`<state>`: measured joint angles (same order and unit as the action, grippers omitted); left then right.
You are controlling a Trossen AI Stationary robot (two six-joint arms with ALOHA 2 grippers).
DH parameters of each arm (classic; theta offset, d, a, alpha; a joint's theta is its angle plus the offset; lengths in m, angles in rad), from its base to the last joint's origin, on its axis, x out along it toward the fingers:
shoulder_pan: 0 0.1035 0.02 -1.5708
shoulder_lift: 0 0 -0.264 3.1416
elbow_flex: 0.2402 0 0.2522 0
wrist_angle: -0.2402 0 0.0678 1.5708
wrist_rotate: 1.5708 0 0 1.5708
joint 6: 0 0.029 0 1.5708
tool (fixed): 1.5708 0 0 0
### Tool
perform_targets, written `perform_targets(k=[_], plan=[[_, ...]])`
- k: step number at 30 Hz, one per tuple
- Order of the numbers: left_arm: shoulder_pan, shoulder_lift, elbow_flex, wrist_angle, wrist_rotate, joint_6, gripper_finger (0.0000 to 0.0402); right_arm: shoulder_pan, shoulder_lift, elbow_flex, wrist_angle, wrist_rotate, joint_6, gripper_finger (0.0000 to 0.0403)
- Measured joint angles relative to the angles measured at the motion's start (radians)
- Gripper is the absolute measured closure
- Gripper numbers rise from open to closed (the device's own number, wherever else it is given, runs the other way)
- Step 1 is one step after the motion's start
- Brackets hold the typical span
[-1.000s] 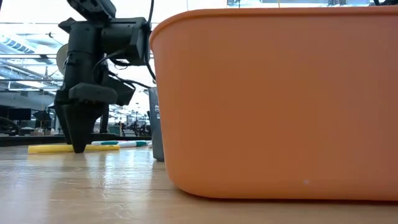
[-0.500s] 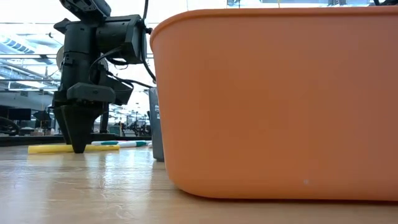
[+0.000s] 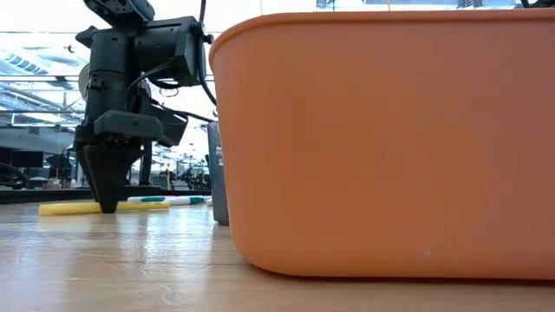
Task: Pick & Place Markers
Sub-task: Put the yellow pen into the gray bin
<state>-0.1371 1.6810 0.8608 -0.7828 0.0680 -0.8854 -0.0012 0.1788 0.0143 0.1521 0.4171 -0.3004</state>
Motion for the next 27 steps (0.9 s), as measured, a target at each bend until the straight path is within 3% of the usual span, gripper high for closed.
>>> perform_targets(k=[5,12,16,27], plan=[[0.001,0.0,0.0,-0.004,0.011,-0.007,0.0368,0.0,0.0,0.0,0.0,0.0,0.0,0.0392],[0.001,-0.005,0.006,-0.016,0.007,0.027,0.0367,0.0,0.0,0.0,0.0,0.0,0.0,0.0392],[-0.004,-0.049,0.03,-0.06,-0.061,0.026,0.0358,0.0,0.0,0.0,0.0,0.0,0.0,0.0392],[-0.073,-0.274,0.186,-0.036,-0.18,0.08,0.0368,0.0,0.0,0.0,0.0,-0.001,0.0,0.0392]])
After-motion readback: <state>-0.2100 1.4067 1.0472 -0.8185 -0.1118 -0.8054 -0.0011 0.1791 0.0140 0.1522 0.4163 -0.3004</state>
